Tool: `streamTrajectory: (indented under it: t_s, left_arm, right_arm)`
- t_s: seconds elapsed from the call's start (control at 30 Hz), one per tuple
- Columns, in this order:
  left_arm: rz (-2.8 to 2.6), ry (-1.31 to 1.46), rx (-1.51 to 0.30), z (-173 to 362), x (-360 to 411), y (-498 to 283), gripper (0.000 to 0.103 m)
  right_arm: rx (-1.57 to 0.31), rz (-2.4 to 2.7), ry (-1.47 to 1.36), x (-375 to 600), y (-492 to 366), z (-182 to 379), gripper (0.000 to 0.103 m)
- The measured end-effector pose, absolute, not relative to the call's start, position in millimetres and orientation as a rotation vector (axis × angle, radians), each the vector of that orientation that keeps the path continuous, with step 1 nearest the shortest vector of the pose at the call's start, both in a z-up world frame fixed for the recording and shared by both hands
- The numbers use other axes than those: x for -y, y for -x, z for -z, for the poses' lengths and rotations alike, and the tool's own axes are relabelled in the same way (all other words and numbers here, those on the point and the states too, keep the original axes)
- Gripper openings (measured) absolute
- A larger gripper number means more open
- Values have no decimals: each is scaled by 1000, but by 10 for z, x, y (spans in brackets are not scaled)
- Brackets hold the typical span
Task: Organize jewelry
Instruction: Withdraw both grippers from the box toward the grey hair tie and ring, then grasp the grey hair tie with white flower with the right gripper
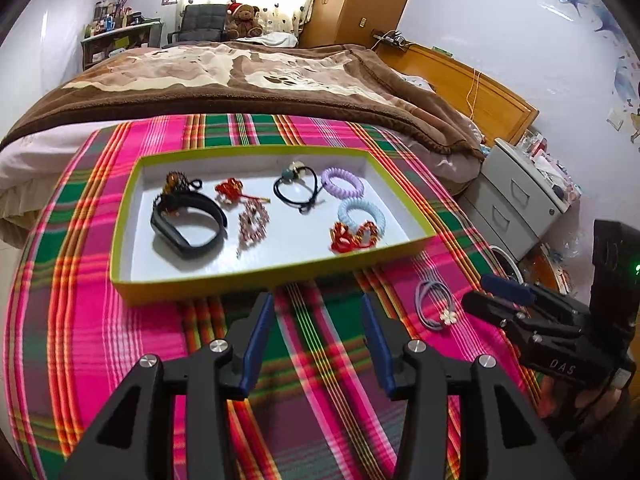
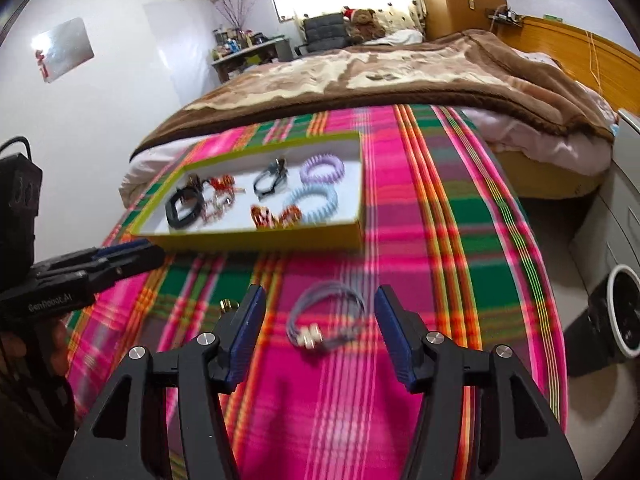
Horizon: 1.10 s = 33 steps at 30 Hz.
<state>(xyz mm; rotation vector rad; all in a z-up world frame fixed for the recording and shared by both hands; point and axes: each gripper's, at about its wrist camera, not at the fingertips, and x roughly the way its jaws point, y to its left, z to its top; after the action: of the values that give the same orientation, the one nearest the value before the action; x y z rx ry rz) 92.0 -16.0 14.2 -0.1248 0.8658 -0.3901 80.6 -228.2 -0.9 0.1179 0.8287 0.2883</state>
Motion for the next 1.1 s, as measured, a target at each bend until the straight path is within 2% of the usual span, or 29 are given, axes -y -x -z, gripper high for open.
streamTrajectory:
  t_s: [0.37,0.43,0.47,0.87,1.1]
  left_arm:
    - [387,126,-894,-16,177,-743,47]
    - [387,129,-896,0,172,-721,47]
    - [387,130,-898,6,166,-716,47]
    - [384,128,-913,42,196,-711,47]
    - [395,119,-923,64,258,-705,48]
  right_arm:
    - [-846,-314,-68,2114,-758,194,57]
    - [-851,-310,-61,2092,-782,229,50]
    - [-853,-306,-56,2078,-790,238,43]
    - [-882,-272,-20,2029,-847,310,31]
    - [-882,-258,-11,2040,-833,309,18]
